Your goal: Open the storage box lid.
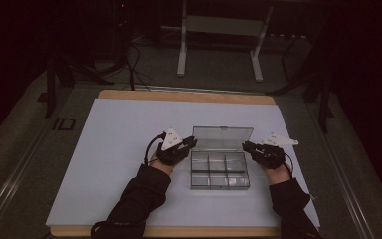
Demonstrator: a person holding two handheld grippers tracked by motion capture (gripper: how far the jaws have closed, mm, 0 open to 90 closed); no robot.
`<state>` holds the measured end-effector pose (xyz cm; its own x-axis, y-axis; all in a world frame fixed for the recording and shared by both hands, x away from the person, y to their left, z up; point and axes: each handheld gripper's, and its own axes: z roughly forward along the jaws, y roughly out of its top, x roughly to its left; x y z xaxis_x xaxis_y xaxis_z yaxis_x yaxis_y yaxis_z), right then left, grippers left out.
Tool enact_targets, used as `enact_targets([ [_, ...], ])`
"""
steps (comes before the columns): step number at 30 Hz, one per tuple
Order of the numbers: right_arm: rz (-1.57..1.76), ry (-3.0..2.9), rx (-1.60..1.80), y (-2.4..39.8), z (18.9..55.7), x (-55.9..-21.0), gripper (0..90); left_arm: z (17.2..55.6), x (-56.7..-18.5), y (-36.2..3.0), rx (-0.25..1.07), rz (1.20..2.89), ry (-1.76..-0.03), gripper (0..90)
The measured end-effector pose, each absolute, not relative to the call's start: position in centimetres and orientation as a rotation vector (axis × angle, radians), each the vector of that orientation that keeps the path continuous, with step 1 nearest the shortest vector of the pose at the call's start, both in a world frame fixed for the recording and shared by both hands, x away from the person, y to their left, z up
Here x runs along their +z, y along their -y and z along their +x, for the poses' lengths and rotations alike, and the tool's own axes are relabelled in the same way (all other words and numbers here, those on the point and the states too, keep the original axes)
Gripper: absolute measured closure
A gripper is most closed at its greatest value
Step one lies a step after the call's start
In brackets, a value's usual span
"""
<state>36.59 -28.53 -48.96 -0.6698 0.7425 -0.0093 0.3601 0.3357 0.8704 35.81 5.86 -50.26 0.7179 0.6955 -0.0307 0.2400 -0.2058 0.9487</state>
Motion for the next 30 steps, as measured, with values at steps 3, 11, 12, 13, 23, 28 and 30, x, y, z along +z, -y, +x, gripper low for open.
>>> enact_targets([
  [3, 0.996, -2.189, 1.284, 28.4, 36.8, -49.0, 78.5, 36.0, -50.4, -5.8, 0.501, 1.767, -0.752, 79.8],
  [11, 1.027, -2.16, 1.273, 28.0, 37.2, -49.3, 76.9, 36.6, -50.7, -5.6, 0.507, 1.748, -0.789, 79.7],
  [12, 1.032, -2.159, 1.272, 28.0, 37.2, -49.3, 76.8, 36.7, -50.7, -5.6, 0.504, 1.745, -0.794, 79.7],
  [13, 1.037, -2.159, 1.271, 27.9, 37.3, -49.3, 76.7, 36.8, -50.8, -5.6, 0.502, 1.743, -0.798, 79.6],
  [23, 1.059, -2.146, 1.245, 27.5, 37.7, -49.5, 73.3, 37.4, -51.0, -5.5, 0.482, 1.747, -0.819, 76.5],
  [28, 1.071, -2.149, 1.239, 27.3, 37.9, -49.6, 70.8, 37.6, -51.0, -5.3, 0.467, 1.759, -0.83, 71.1],
  [30, 1.075, -2.149, 1.24, 27.2, 38.0, -49.6, 69.6, 37.7, -51.0, -5.3, 0.472, 1.765, -0.832, 70.7],
])
